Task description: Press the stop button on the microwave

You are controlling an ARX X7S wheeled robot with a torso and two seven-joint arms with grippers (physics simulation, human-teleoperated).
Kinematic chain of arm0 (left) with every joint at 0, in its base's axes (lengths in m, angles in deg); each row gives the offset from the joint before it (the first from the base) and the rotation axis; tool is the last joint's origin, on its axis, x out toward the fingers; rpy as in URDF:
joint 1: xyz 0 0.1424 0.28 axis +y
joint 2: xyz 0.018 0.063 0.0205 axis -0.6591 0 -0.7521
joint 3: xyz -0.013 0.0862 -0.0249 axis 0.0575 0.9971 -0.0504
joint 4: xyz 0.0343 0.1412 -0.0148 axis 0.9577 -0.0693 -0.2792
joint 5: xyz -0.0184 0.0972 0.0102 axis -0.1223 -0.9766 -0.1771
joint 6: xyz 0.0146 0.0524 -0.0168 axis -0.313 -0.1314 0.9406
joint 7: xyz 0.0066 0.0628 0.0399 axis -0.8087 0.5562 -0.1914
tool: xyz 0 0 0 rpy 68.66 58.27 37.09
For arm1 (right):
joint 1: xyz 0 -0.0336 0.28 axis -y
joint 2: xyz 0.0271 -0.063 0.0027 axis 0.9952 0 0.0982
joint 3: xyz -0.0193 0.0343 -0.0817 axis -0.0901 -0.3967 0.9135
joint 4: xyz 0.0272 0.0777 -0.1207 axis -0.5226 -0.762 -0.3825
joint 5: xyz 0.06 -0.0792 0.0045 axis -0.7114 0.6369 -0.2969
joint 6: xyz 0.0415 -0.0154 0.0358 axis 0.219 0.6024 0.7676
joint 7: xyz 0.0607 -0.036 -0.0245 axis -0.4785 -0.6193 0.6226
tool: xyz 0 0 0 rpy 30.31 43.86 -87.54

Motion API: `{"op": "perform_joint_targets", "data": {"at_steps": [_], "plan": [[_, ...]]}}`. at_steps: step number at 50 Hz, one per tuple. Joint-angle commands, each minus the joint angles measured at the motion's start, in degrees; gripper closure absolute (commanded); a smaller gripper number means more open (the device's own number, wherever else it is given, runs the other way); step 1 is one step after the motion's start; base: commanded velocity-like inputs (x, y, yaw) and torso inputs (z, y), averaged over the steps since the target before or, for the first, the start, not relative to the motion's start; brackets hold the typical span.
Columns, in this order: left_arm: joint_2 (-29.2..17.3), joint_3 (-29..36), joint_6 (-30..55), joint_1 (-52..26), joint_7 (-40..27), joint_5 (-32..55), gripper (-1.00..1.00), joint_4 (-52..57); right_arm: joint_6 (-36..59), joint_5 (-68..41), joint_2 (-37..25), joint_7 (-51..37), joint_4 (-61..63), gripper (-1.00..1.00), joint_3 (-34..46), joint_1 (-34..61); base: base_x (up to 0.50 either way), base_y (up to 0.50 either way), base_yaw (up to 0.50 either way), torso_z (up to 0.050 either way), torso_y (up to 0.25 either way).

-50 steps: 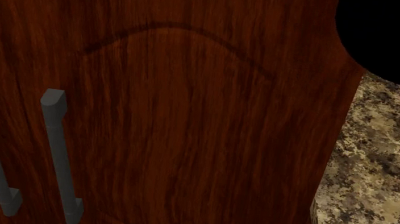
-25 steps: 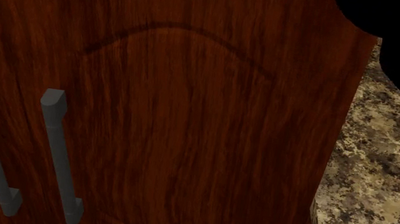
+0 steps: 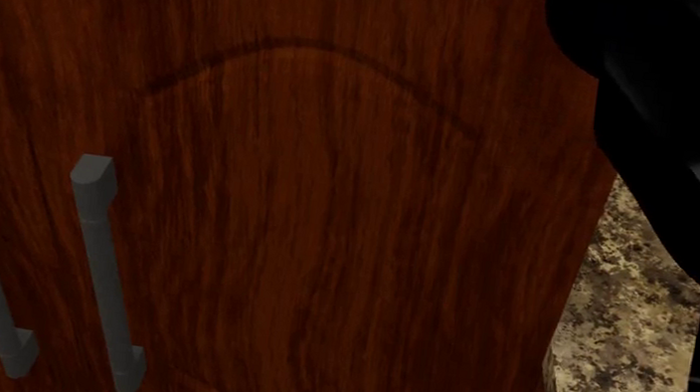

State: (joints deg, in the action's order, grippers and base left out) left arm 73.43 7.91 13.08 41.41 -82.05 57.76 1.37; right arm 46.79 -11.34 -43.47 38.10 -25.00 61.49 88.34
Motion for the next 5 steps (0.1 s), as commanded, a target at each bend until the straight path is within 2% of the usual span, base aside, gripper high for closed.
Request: {"op": "perform_joint_targets", "data": {"at_steps": [1, 5], "plan": [[0.0, 0.0, 0.0, 0.0, 0.0, 0.0, -1.00, 0.0, -3.7, -2.7, 0.4, 2.9, -10.4, 1.00, -0.7, -0.5, 0.01, 0.00, 0.01, 0.000, 0.000], [0.0, 0.0, 0.0, 0.0, 0.0, 0.0, -1.00, 0.0, -3.5, -3.0, 0.2, 2.7, -9.9, 1.00, -1.0, -0.6, 0.01, 0.00, 0.01, 0.002, 0.000]]}}
